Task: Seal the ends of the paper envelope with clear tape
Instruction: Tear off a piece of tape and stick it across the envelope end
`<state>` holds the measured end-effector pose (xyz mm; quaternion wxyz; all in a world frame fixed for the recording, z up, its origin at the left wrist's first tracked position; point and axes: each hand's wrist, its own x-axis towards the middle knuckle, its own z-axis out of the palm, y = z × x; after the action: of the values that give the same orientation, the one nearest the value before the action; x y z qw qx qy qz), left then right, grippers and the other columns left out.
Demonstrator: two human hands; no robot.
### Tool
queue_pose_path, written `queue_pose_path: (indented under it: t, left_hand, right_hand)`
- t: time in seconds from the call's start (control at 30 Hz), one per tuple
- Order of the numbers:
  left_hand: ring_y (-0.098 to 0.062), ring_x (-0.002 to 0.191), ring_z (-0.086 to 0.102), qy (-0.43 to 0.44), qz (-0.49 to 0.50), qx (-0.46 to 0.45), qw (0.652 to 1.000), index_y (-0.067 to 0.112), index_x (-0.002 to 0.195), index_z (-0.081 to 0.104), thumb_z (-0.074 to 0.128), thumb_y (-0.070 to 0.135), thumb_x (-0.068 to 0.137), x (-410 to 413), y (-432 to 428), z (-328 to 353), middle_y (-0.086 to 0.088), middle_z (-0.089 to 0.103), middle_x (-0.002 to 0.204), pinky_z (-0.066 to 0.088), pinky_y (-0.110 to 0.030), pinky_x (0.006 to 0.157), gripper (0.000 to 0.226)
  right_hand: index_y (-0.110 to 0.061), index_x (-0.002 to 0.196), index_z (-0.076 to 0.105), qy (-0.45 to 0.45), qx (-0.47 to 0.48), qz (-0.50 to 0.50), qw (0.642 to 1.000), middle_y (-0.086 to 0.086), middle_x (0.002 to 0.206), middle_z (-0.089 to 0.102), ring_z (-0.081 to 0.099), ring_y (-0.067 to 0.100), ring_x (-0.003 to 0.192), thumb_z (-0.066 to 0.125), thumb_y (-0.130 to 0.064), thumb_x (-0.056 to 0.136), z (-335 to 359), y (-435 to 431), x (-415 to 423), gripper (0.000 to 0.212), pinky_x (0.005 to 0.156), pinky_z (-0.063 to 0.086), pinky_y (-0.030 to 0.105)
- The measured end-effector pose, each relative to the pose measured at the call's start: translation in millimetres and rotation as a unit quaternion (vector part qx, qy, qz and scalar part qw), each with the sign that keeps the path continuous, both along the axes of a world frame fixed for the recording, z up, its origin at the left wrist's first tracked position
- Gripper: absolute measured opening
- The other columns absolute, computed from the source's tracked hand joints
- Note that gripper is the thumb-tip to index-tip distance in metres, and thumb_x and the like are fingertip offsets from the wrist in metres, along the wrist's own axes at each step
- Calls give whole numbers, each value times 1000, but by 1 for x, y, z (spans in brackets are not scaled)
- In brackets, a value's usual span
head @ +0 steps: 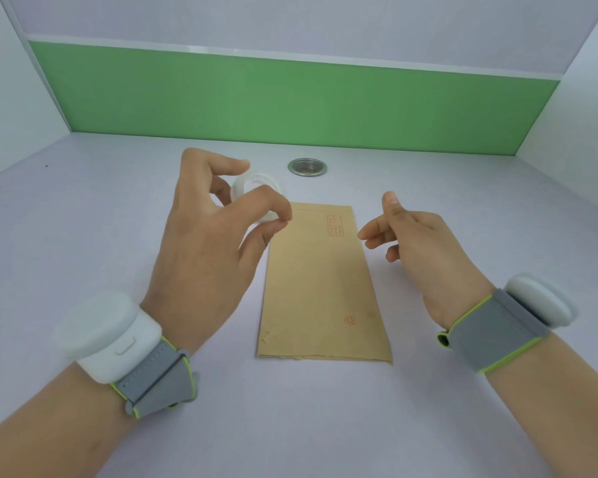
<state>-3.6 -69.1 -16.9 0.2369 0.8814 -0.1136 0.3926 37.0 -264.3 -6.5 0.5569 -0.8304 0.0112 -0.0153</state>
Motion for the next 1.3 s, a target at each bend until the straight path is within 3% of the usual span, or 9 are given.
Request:
queue_pose_path:
  t: [0.17,0.33,0.47,0.57,0.67,0.8,0.93,1.17,1.3]
  left_hand:
    - [-10,86,33,-17,4,-3,1000,17,86,69,64,10,84,-1,0,1,-22,43,116,29,-10,83,9]
    - [-4,88,30,-41,-12,-7,999,18,84,71,66,10,83,-3,-1,4,-8,37,114,28,-4,82,9]
    - [-5,89,31,-47,-46,-8,998,19,82,71,65,14,82,-6,-9,5,-4,33,114,33,-10,76,9]
    - [4,91,33,-43,-60,-17,997,23,82,70,65,16,81,-7,-11,3,-1,32,115,30,-5,79,8]
    - [16,99,28,-31,-71,-20,997,25,85,70,66,17,82,-7,-13,0,1,31,115,32,-5,82,9]
    - [14,97,34,-15,-72,-37,997,32,90,62,66,24,82,-7,-13,-1,4,32,114,33,-3,78,12]
    - [11,91,40,4,-61,-43,997,27,99,55,66,33,82,-7,-11,1,10,32,108,36,-5,71,21]
    - [-4,79,47,31,-60,-8,998,19,95,67,54,45,84,0,-8,-1,6,41,109,44,-16,63,32]
    - [-1,87,49,79,-82,-25,993,22,100,64,45,48,86,-1,-9,-5,8,32,110,42,-6,66,35]
  right_hand:
    - [-17,78,67,-22,-16,-10,1000,-6,72,62,48,8,64,33,-47,96,-6,-3,5,49,65,36,26]
    - [-29,111,54,-216,-35,63,974,-12,107,61,57,4,95,44,-49,90,-3,7,-3,31,82,44,17]
    - [-29,137,34,-344,-162,193,904,-8,134,47,45,10,122,64,-53,73,1,19,-21,74,100,38,33]
    - [-21,132,43,-355,-114,190,908,-3,126,54,56,2,104,77,-41,67,1,25,-25,76,91,44,19]
    - [-20,121,52,-363,-87,154,915,-2,114,59,62,7,85,79,-28,71,2,25,-25,58,78,50,19]
    - [-18,114,55,-352,-74,155,920,-1,105,59,63,13,73,78,-16,73,3,24,-24,48,72,53,22]
    - [-16,102,55,-350,-77,152,921,-1,94,56,61,13,74,77,-12,73,3,23,-23,36,67,49,13]
    - [-12,87,60,-349,-144,160,912,-3,82,60,56,9,76,73,-17,76,2,20,-17,18,67,45,12]
    - [-14,83,64,-347,-161,156,911,-5,80,61,56,7,77,71,-15,77,2,19,-16,10,68,42,8]
